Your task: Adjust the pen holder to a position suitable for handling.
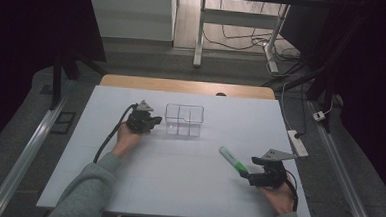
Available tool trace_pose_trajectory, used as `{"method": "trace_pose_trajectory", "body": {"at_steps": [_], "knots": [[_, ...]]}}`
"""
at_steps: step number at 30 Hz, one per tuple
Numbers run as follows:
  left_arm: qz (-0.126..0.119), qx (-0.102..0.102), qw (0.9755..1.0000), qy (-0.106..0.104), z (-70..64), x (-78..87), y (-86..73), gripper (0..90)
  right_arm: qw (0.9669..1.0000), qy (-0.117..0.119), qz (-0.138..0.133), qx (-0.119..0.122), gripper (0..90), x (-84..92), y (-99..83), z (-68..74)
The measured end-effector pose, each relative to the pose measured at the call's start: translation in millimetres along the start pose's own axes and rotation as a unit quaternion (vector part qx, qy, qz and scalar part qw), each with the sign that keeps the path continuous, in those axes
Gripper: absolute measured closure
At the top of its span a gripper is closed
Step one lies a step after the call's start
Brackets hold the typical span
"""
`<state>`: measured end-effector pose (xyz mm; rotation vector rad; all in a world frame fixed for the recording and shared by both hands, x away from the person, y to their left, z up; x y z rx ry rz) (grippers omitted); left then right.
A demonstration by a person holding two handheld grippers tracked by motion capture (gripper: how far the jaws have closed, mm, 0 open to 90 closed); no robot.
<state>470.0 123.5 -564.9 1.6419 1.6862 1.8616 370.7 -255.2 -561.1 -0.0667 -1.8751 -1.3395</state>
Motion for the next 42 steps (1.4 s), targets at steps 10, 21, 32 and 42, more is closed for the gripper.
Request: {"method": "trace_pose_trajectory", "body": {"at_steps": [10, 21, 32, 42], "knots": [[-0.005, 0.0, 1.0, 0.001, -18.9, 38.0, -25.0, 88.2, 1.0, 0.001, -0.001, 0.0, 22.7, 1.3, 0.2, 1.1], [-0.026, 0.014, 0.9994, -0.019, -41.2, 71.3, -46.1, 50.8, 1.0, 0.003, -0.002, 0.0, 22.6, 1.9, 0.0, 0.7], [-0.013, 0.017, 0.9995, -0.025, -61.6, 93.1, -84.2, 35.1, 1.0, 0.001, -0.001, -0.002, 22.6, 4.9, -1.2, -1.4], [-0.001, 0.014, 0.9998, -0.016, -64.2, 98.9, -100.8, 32.3, 1.0, -0.001, -0.001, -0.005, 22.6, 6.7, -1.2, -3.9]]}}
Point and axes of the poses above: each handheld gripper's, and its own axes: x roughly backward along the jaws, y roughly out of its top, z roughly to its left, the point moved 8 cm from there along -x, roughly forward along the jaws, and after that the axes turned 15 degrees about -y, right-handed, at the moved point
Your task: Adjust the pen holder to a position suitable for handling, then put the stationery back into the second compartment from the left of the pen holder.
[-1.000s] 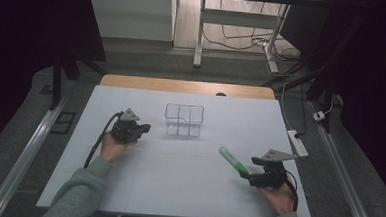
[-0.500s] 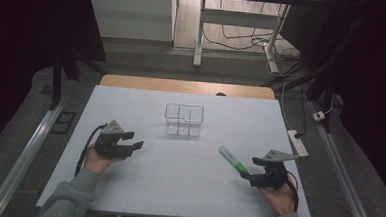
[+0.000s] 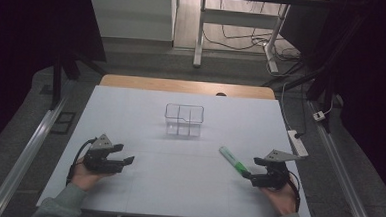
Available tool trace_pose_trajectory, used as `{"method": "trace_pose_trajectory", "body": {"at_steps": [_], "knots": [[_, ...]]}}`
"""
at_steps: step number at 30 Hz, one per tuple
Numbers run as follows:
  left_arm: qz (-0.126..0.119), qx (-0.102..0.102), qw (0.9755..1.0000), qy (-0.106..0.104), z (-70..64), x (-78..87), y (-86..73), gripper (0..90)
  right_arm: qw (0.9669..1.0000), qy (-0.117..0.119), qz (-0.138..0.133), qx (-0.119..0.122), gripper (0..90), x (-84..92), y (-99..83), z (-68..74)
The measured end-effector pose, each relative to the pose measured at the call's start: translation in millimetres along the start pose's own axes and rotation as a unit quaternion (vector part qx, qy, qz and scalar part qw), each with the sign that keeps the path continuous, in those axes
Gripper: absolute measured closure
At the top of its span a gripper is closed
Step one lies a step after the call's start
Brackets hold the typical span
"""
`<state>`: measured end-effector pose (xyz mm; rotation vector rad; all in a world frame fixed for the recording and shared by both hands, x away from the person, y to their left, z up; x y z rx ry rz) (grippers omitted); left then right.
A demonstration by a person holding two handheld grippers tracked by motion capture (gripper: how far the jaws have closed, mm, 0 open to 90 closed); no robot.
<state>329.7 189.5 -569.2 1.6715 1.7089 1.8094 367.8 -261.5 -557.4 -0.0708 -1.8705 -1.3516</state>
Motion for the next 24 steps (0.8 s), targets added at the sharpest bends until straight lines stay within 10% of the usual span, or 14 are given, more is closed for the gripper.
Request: {"method": "trace_pose_trajectory", "body": {"at_steps": [24], "knots": [[0.022, -0.014, 0.9997, 0.0, -4.7, -5.8, -4.1, 30.6, 0.9998, 0.0, 0.019, 0.005, 23.6, 4.2, 17.2, 0.1]]}}
Point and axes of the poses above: each handheld gripper's, and its own axes: x roughly backward along the jaws, y roughly out of its top, z roughly to its left, the point moved 8 cm from there along -x, roughly forward along the jaws, and after that the axes turned 15 degrees about -y, right-handed, at the moved point
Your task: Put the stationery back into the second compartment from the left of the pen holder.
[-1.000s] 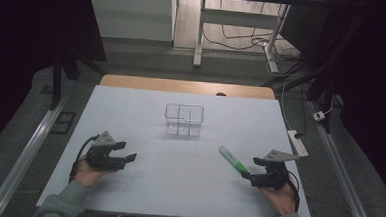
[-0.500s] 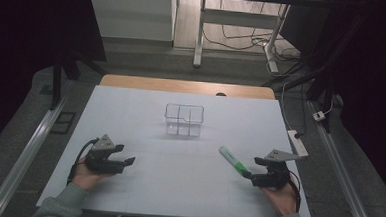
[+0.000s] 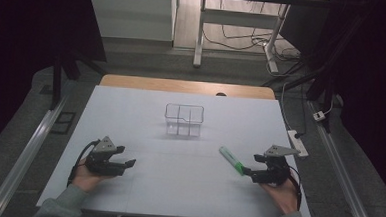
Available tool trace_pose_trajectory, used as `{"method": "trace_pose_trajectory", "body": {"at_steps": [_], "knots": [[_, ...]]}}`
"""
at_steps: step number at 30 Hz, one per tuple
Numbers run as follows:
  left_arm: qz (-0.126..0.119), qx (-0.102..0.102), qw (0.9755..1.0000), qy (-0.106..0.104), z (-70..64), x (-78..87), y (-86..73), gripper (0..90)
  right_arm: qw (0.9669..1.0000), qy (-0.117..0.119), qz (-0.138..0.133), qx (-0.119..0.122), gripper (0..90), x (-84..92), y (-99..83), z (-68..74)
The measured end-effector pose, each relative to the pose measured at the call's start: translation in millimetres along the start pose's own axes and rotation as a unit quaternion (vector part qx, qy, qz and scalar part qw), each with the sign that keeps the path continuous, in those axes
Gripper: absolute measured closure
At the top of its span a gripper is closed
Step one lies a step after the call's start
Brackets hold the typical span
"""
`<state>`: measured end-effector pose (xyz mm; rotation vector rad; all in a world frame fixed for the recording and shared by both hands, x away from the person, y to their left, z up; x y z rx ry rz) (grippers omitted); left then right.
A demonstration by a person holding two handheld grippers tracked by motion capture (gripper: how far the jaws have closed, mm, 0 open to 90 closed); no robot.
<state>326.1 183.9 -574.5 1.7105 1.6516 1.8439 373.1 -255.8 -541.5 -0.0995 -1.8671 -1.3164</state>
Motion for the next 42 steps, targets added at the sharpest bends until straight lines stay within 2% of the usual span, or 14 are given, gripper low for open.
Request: {"method": "trace_pose_trajectory", "body": {"at_steps": [10, 13, 18, 23, 29, 32, 35, 38, 42], "knots": [[0.011, -0.003, 0.9999, 0.0, 0.4, -2.3, -3.0, 30.3, 0.9989, 0.003, 0.04, 0.026, 24.1, -11.1, 22.6, 7.9], [0.012, -0.003, 0.9999, 0.0, 0.6, -2.9, -3.3, 30.2, 0.9983, 0.003, 0.052, 0.026, 24.7, -14.7, 24.9, 9.1], [0.012, -0.004, 0.9999, 0.001, 0.2, -2.8, -3.1, 30.0, 0.9957, 0.005, 0.084, 0.037, 25.0, -21.2, 28.8, 10.0], [0.012, -0.004, 0.9999, 0.001, 0.2, -2.6, -2.8, 29.9, 0.9912, 0.002, 0.122, 0.051, 25.4, -28.6, 34.3, 11.7], [0.007, -0.002, 1.0, -0.001, 1.7, -2.2, -1.2, 30.0, 0.9857, 0.009, 0.162, 0.046, 27.0, -36.2, 37.6, 16.3], [0.008, -0.004, 1.0, -0.002, 1.9, -2.4, -1.5, 29.9, 0.9818, -0.003, 0.183, 0.052, 28.2, -41.6, 34.1, 16.2], [0.006, -0.003, 1.0, -0.002, 2.5, -3.3, -0.9, 30.0, 0.9798, -0.006, 0.192, 0.055, 31.0, -43.7, 29.6, 15.7], [0.012, -0.005, 0.9999, -0.002, 2.8, -4.7, -1.8, 29.9, 0.9759, -0.014, 0.208, 0.065, 33.3, -44.9, 23.6, 13.1], [0.015, -0.004, 0.9999, 0.001, 3.6, -5.4, -2.4, 29.9, 0.9733, -0.011, 0.218, 0.07, 36.6, -47.4, 17.9, 11.1]]}}
Point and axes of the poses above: each handheld gripper's, and its own axes: x roughly backward along the jaws, y roughly out of its top, z roughly to its left, the point moved 8 cm from there along -x, roughly forward along the jaws, and after that the axes turned 15 degrees about -y, right-handed, at the moved point
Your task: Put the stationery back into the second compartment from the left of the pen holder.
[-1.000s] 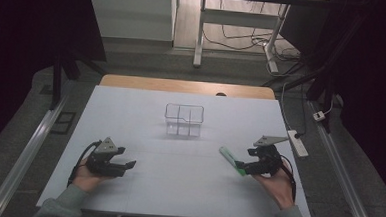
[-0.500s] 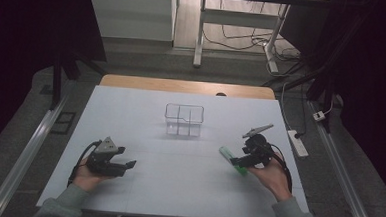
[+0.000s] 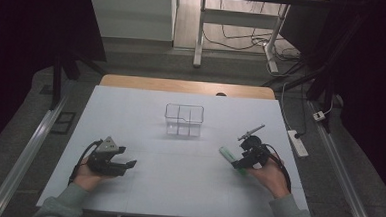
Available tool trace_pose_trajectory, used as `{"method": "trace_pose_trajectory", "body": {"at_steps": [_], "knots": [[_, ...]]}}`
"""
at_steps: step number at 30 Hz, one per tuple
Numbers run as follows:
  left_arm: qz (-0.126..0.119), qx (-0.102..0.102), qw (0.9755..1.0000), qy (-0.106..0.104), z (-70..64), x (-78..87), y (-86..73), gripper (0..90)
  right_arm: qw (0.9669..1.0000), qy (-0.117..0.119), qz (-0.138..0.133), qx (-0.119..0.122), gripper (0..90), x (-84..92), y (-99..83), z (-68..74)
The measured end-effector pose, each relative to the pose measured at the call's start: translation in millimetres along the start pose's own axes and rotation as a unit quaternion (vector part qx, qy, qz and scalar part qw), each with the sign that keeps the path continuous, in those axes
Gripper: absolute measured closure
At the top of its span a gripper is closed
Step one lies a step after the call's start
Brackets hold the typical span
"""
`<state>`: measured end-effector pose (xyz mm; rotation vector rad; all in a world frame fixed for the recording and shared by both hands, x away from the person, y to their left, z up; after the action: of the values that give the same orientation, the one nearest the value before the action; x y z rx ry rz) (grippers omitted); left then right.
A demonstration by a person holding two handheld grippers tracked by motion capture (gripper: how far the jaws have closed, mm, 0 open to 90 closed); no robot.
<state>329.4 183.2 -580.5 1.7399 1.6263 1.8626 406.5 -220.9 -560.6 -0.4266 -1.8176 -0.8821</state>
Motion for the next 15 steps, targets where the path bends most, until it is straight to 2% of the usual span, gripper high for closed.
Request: {"method": "trace_pose_trajectory", "body": {"at_steps": [10, 15], "knots": [[0.001, 0.0, 1.0, 0.002, 1.8, 0.5, -0.3, 29.7, 0.9991, -0.003, 0.029, 0.032, 52.6, -5.7, -4.3, 6.5], [0.001, 0.001, 1.0, 0.003, 2.9, 0.4, -0.6, 29.6, 0.9978, -0.026, 0.04, 0.045, 59.9, -6.7, -3.2, 6.1]]}}
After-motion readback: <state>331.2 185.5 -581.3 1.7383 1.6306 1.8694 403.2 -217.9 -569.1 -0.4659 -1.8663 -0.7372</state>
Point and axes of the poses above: each handheld gripper's, and its own axes: x roughly backward along the jaws, y roughly out of its top, z roughly to its left, the point moved 8 cm from there along -x, roughly forward along the jaws, and after that the axes turned 15 degrees about -y, right-handed, at the moved point
